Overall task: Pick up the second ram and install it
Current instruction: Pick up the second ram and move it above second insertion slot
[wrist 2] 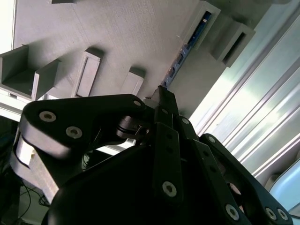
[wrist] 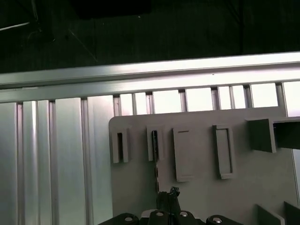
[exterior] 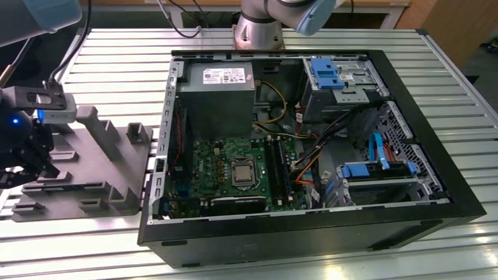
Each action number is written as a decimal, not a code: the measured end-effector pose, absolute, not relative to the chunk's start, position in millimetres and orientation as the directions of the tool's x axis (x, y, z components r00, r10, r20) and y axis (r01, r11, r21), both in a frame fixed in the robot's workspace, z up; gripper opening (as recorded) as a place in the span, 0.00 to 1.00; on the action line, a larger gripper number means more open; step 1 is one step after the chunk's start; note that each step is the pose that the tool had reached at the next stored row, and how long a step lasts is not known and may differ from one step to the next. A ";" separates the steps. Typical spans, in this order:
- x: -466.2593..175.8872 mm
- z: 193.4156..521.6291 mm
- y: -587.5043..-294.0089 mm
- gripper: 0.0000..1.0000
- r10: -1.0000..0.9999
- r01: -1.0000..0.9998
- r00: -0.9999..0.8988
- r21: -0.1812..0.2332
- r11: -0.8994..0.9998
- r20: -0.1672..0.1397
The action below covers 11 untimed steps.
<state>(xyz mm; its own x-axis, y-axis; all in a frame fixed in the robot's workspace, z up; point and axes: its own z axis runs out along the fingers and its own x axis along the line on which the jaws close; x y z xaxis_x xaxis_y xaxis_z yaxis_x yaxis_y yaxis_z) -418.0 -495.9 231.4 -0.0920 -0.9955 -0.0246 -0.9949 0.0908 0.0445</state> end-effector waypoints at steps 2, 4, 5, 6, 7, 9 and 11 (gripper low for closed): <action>-418.0 230.7 -496.5 0.11 -0.996 -0.996 -0.082 0.045 0.081 -0.025; -418.1 229.9 -497.1 0.11 -0.997 -0.996 -0.072 0.045 0.071 -0.025; -418.0 229.5 -497.3 0.11 -0.997 -0.997 -0.066 0.045 0.065 -0.025; -418.1 229.2 -497.5 0.11 -0.998 -0.997 -0.061 0.045 0.060 -0.025; -418.1 229.0 -497.6 0.11 -0.998 -0.998 -0.056 0.045 0.055 -0.024; -418.1 228.5 -497.9 0.11 -0.999 -0.998 -0.046 0.045 0.045 -0.024; -418.1 228.0 -498.1 0.11 -0.999 -0.998 -0.038 0.045 0.037 -0.024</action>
